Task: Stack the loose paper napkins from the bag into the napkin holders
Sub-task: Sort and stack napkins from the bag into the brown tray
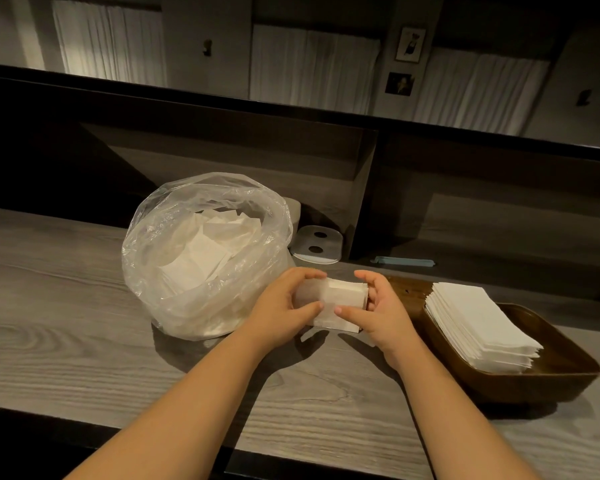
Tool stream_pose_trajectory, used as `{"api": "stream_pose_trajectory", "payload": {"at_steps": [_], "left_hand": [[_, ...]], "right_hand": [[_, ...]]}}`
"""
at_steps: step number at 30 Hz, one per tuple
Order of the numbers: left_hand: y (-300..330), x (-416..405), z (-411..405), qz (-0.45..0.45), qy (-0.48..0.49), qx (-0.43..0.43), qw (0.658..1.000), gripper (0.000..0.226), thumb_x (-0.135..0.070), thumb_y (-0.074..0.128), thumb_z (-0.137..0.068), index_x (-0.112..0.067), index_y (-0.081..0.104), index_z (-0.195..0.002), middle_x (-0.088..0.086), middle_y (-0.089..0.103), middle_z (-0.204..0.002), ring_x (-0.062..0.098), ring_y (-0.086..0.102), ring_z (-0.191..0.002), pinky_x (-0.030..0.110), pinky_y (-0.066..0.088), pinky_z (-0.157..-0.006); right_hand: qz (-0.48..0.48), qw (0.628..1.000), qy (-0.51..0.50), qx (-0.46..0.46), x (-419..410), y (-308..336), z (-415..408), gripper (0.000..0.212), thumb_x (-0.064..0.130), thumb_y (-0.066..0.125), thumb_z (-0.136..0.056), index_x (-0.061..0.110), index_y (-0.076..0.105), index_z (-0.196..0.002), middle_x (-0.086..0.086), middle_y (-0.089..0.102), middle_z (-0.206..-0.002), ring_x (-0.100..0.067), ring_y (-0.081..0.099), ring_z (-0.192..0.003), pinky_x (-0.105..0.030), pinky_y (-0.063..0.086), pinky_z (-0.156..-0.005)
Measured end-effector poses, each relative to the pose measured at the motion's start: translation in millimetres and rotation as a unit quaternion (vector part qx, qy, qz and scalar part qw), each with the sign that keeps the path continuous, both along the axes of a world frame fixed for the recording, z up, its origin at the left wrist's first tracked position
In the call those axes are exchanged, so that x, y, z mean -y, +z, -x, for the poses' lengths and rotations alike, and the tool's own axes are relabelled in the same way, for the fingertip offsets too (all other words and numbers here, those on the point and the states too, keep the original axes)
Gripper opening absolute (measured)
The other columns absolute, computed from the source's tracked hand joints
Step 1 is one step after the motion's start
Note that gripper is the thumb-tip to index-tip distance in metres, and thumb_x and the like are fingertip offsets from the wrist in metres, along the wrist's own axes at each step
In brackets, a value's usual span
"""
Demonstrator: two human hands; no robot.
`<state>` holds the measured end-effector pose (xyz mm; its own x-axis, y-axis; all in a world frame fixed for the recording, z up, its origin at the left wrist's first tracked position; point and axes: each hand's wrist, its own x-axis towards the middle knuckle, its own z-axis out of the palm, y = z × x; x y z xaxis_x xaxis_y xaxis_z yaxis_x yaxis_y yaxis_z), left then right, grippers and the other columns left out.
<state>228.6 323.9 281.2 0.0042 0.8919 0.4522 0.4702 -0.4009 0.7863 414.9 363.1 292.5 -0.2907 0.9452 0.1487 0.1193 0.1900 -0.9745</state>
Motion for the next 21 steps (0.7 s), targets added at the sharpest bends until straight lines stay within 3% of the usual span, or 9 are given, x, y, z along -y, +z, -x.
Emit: {"api": "stream_pose_trajectory", "payload": {"at_steps": [4,7,9,11,13,15,17,19,21], "left_hand": [[0,-1,0,0.004,0.014,0.001,1.000,0.040,-0.012,0.069,-0.086,-0.033,0.061,-0.118,-0.017,0.052,-0.119,0.005,0.054,-0.108,0.021,0.051,-0.089],[3,3,0,0.020,0.019,0.032,0.999,0.036,-0.006,0.065,-0.086,-0.035,0.058,-0.106,-0.011,0.051,-0.118,0.010,0.055,-0.102,0.019,0.056,-0.079],[3,4,-1,0.050,0.018,0.051,0.997,0.033,-0.008,0.065,-0.086,-0.033,0.053,-0.105,-0.005,0.051,-0.119,0.014,0.058,-0.096,0.028,0.059,-0.074],[4,6,-1,0.076,0.006,0.048,0.996,0.035,-0.010,0.065,-0.087,-0.030,0.046,-0.109,0.002,0.054,-0.114,0.019,0.062,-0.086,0.033,0.060,-0.070],[7,7,-3,0.090,-0.015,0.023,0.996,0.044,-0.011,0.062,-0.091,-0.037,0.037,-0.117,0.003,0.055,-0.107,0.018,0.063,-0.077,0.029,0.059,-0.067],[9,9,-5,0.071,-0.028,0.014,0.997,0.058,-0.011,0.059,-0.094,-0.051,0.028,-0.122,-0.001,0.049,-0.122,0.014,0.062,-0.093,0.025,0.057,-0.081],[9,9,-7,0.062,-0.053,0.019,0.997,0.075,-0.013,0.066,-0.091,-0.058,0.018,-0.129,-0.006,0.035,-0.139,0.010,0.049,-0.116,0.014,0.046,-0.091],[7,9,-8,0.076,-0.077,0.015,0.994,0.089,-0.015,0.073,-0.086,-0.059,0.012,-0.135,-0.007,0.028,-0.144,0.009,0.037,-0.129,0.005,0.035,-0.093],[6,7,-8,0.071,-0.082,0.016,0.994,0.095,-0.014,0.075,-0.084,-0.061,0.009,-0.134,-0.007,0.028,-0.146,0.007,0.033,-0.131,0.000,0.033,-0.091]], "right_hand": [[-0.004,1.000,0.003,0.030,0,-2,1,0.073,0.004,0.080,-0.076,0.037,0.039,-0.128,0.003,0.052,-0.124,-0.016,0.059,-0.107,-0.026,0.059,-0.075],[0.000,0.999,-0.017,0.051,-1,-2,2,0.073,0.004,0.079,-0.077,0.034,0.040,-0.131,0.006,0.048,-0.119,-0.016,0.056,-0.106,-0.024,0.059,-0.071],[0.000,0.998,-0.023,0.064,-1,-2,3,0.069,0.006,0.078,-0.078,0.032,0.041,-0.131,0.009,0.048,-0.115,-0.015,0.056,-0.103,-0.022,0.058,-0.070],[-0.016,0.996,-0.025,0.088,-1,-2,4,0.052,0.008,0.077,-0.081,0.029,0.047,-0.118,0.008,0.053,-0.111,-0.013,0.057,-0.098,-0.021,0.055,-0.068],[-0.040,0.994,-0.031,0.101,0,-1,4,0.032,0.011,0.073,-0.085,0.027,0.053,-0.104,0.005,0.058,-0.104,-0.014,0.059,-0.095,-0.019,0.051,-0.066],[-0.041,0.997,-0.034,0.057,1,-1,5,0.030,0.011,0.073,-0.085,0.026,0.055,-0.104,0.003,0.059,-0.105,-0.016,0.060,-0.097,-0.020,0.053,-0.065],[-0.028,0.999,-0.015,0.031,1,0,4,0.045,0.010,0.077,-0.080,0.026,0.053,-0.115,0.006,0.057,-0.114,-0.014,0.058,-0.102,-0.022,0.056,-0.071],[-0.018,0.999,0.016,0.037,1,-1,6,0.067,0.009,0.081,-0.076,0.029,0.045,-0.128,0.013,0.055,-0.123,-0.009,0.056,-0.110,-0.024,0.054,-0.085],[-0.016,0.999,0.022,0.027,-1,-2,6,0.079,0.010,0.083,-0.074,0.032,0.040,-0.135,0.015,0.053,-0.127,-0.006,0.054,-0.114,-0.023,0.051,-0.088]]}}
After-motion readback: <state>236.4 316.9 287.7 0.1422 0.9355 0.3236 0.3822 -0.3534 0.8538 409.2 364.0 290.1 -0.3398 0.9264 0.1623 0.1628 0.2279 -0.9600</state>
